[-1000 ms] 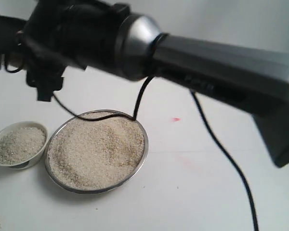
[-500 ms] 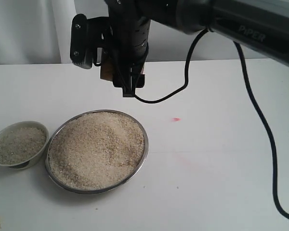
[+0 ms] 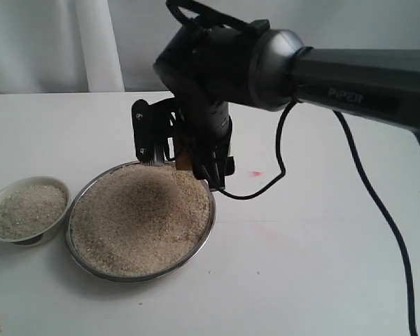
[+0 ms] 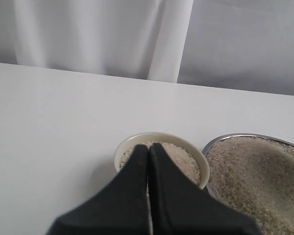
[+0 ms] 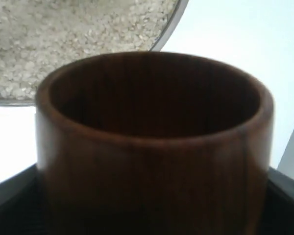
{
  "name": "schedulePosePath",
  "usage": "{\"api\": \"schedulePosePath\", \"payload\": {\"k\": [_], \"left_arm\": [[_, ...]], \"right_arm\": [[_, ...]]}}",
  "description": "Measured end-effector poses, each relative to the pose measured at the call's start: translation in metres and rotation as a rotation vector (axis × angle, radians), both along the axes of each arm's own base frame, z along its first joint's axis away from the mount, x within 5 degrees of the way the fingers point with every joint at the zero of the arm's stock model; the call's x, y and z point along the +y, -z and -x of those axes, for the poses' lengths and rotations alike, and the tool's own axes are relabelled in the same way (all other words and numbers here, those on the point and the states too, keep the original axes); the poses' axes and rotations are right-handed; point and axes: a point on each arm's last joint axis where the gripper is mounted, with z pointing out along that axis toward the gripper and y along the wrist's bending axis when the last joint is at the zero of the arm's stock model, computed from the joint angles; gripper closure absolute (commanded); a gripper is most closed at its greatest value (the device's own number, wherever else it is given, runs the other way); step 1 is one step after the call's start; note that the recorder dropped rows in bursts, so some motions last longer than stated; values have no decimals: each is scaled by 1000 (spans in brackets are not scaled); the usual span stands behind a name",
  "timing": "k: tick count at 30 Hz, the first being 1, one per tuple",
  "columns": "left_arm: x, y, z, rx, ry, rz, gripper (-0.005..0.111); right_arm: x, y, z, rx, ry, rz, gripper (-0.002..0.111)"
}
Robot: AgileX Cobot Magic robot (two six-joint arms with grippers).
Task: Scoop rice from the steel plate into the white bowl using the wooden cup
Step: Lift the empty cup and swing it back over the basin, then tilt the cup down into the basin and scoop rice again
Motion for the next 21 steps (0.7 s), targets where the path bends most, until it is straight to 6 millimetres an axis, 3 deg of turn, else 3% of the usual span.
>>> {"api": "schedulePosePath", "payload": {"k": [5, 11, 16, 21], "left_arm": [[0, 0, 0, 0, 0, 0, 107], [0, 0, 0, 0, 0, 0, 107], [0, 0, 0, 0, 0, 0, 107], [0, 0, 0, 0, 0, 0, 107]], "right_arm": [[2, 11, 3, -69, -24, 44, 108], [23, 26, 12, -200, -89, 129, 108], [37, 70, 14, -259, -139, 276, 108], [45, 70, 19, -332, -214, 368, 108]]}}
